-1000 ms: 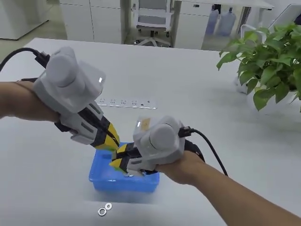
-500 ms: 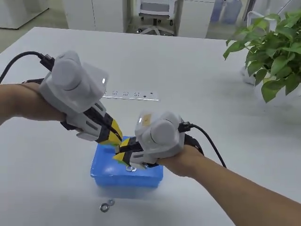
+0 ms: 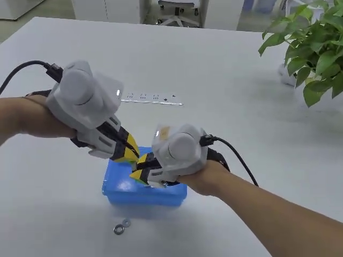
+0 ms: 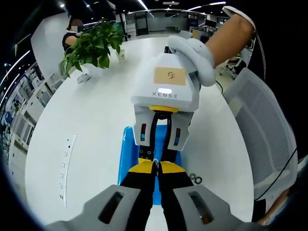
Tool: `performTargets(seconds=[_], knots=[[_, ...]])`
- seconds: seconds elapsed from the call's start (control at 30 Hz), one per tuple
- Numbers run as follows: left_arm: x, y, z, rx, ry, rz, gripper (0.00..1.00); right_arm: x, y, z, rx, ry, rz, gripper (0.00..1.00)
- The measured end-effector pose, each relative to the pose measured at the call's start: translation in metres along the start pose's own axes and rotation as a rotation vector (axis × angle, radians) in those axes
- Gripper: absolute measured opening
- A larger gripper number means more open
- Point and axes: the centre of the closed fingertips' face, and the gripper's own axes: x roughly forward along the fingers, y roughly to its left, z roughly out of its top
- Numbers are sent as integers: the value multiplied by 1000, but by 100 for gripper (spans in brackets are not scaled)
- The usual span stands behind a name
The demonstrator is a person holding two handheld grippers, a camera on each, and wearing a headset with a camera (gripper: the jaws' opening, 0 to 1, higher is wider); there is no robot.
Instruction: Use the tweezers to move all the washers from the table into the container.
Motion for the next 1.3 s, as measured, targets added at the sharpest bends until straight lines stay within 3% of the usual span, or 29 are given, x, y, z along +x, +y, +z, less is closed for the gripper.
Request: performTargets(seconds=[0.73, 1.3], knots=[[7, -6, 0, 8, 5, -12, 6, -2, 6, -11, 7, 32, 22, 11], [-8, -17, 18, 11, -5, -4, 6, -19, 17, 8, -6, 13, 4, 11]])
